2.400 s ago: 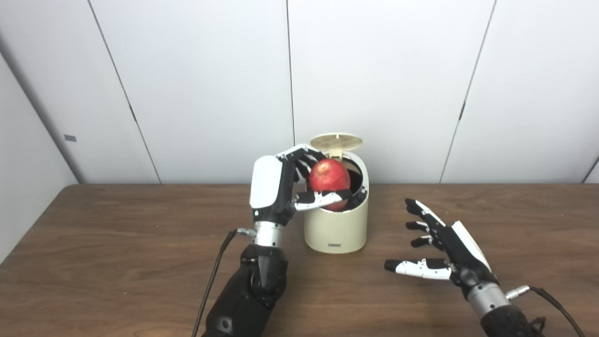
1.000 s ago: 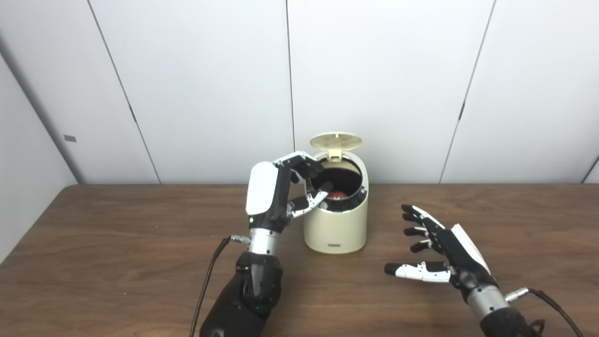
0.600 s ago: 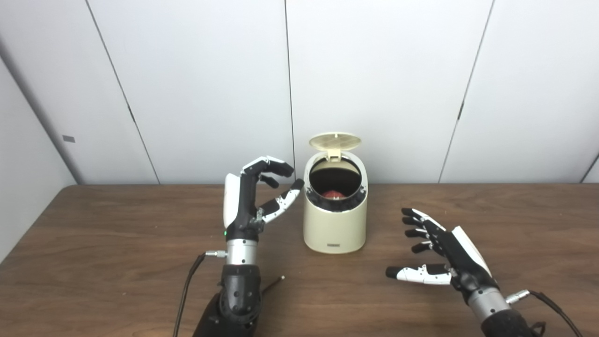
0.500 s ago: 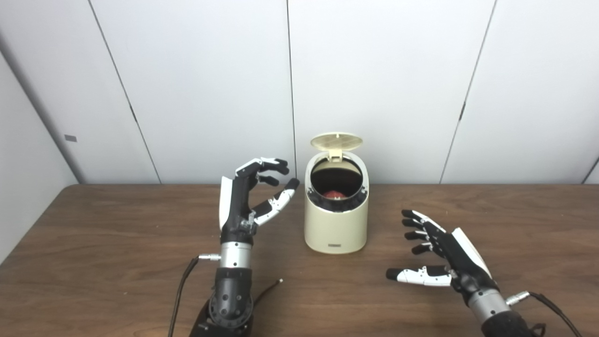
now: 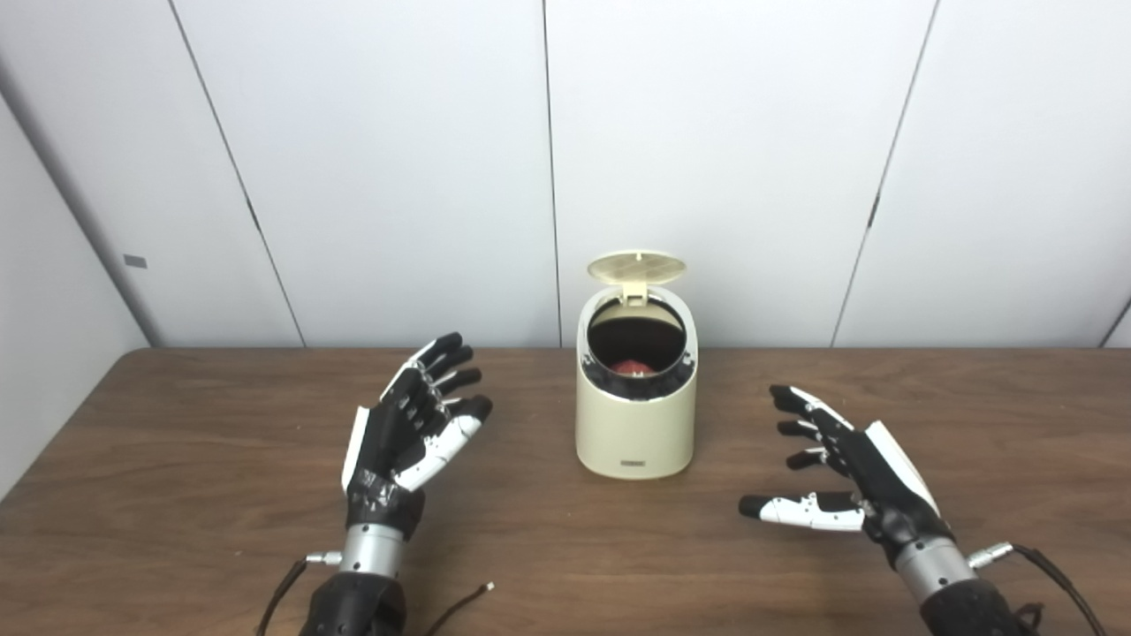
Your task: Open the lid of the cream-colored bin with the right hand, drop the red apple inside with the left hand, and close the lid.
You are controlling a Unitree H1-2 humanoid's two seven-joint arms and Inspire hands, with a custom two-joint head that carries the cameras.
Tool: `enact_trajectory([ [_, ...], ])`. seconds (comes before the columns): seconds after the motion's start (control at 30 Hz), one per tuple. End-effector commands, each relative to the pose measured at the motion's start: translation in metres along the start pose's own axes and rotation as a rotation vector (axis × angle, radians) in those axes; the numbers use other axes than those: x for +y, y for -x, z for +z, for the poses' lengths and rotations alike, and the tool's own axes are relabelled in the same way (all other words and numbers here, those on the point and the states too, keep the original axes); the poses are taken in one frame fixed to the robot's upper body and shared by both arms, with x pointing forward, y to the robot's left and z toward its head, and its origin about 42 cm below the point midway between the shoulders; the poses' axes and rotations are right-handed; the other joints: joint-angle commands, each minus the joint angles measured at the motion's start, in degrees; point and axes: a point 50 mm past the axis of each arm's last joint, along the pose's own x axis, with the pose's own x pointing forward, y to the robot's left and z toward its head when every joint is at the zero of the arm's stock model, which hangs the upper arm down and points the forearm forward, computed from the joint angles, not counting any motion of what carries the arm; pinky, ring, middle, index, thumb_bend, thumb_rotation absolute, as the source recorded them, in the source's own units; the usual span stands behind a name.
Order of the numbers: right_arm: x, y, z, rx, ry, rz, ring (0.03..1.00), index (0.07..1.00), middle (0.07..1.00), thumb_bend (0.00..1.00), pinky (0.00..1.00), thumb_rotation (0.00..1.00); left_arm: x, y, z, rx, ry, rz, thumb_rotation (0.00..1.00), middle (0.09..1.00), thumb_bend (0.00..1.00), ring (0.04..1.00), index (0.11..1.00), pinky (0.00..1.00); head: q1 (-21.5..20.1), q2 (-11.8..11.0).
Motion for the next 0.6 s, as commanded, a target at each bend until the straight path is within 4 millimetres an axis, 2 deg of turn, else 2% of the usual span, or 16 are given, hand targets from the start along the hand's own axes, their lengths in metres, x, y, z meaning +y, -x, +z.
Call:
enact_trajectory([
  [0.0, -0.016, -0.012, 0.025, -0.126, 0.015, -0.038, 0.82, 0.888, 0.888, 0.83, 0.67, 0.31, -0.002, 0.001, 0.009, -0.037, -0.033, -0.026, 0.19, 0.767, 0.71, 0.695, 0.783, 0.56, 0.0, -0.2],
  [0.2, -0.022, -0.02, 0.036, -0.172, 0.047, -0.048, 0.815, 0.891, 0.888, 0.74, 0.68, 0.43, 0.002, 0.026, -0.012, 0.024, -0.096, -0.005, 0.15, 0.738, 0.67, 0.663, 0.755, 0.54, 0.3, -0.6],
  [0.3, -0.024, -0.027, 0.043, -0.199, 0.055, -0.054, 0.813, 0.888, 0.885, 0.74, 0.67, 0.47, 0.003, 0.035, -0.022, 0.058, -0.109, 0.013, 0.11, 0.701, 0.65, 0.626, 0.736, 0.51, -0.1, -1.0],
  [0.47, -0.028, -0.043, 0.066, -0.261, 0.08, -0.052, 0.799, 0.864, 0.868, 0.71, 0.68, 0.43, 0.004, 0.047, -0.039, 0.116, -0.131, 0.039, 0.01, 0.63, 0.63, 0.547, 0.678, 0.46, -0.6, -1.5],
  [0.57, -0.032, -0.057, 0.086, -0.277, 0.124, 0.008, 0.867, 0.901, 0.919, 0.73, 0.73, 0.48, 0.004, 0.048, -0.046, 0.135, -0.134, 0.027, 0.0, 0.623, 0.63, 0.538, 0.666, 0.45, -1.1, -1.9],
])
